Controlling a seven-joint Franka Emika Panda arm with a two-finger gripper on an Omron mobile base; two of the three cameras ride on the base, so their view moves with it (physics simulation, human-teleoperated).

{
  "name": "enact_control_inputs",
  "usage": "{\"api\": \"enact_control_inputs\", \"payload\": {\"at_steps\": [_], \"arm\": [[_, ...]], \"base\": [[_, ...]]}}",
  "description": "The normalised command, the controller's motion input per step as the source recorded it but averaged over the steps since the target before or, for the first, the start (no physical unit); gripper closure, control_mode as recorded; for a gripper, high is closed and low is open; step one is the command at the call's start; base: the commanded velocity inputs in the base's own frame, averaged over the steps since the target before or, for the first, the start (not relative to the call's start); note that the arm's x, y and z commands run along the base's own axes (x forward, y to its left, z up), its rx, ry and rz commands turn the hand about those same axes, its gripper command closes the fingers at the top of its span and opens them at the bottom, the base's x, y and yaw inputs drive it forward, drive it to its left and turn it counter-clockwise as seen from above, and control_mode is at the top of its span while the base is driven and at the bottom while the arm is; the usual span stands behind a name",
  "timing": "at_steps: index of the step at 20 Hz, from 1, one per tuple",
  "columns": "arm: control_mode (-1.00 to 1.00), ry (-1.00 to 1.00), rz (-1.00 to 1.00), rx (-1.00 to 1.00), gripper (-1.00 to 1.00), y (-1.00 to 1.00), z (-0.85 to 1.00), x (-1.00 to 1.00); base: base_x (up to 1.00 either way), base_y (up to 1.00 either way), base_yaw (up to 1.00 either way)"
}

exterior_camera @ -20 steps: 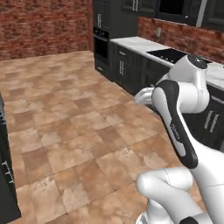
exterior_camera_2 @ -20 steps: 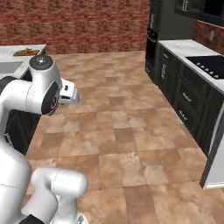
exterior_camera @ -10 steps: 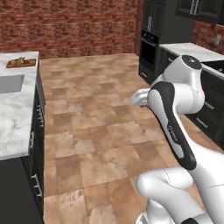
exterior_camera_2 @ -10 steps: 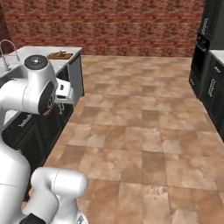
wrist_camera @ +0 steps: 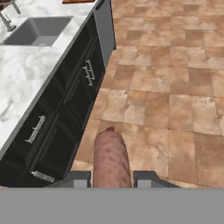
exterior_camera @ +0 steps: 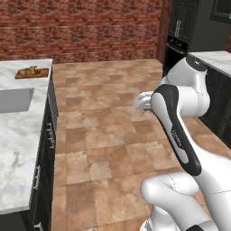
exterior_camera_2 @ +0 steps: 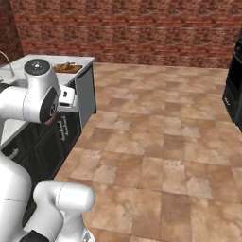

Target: Retrieve the sausage and cheese from the fridge and place them on the cutting board on the counter.

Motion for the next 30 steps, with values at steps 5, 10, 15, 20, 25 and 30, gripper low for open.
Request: {"api": "enact_control_inputs", "payload": {"at_steps": [5,10,15,20,25,30], "arm": [[1.00,0.00,0.00,0.00,1.00,0.00,0.00,0.00],[1.00,0.00,0.00,0.00,1.00,0.00,0.00,0.00],[1.00,0.00,0.00,0.00,1.00,0.00,0.00,0.00],[1.00,0.00,0.00,0.00,1.00,0.00,0.00,0.00],[1.00,0.00,0.00,0.00,1.00,0.00,0.00,0.00],[1.00,0.00,0.00,0.00,1.00,0.00,0.00,0.00]], "base": [[1.00,-0.09,0.16],[1.00,-0.10,0.17],[1.00,-0.14,0.17],[1.00,-0.17,0.17],[1.00,-0.18,0.17],[1.00,-0.21,0.18]]}}
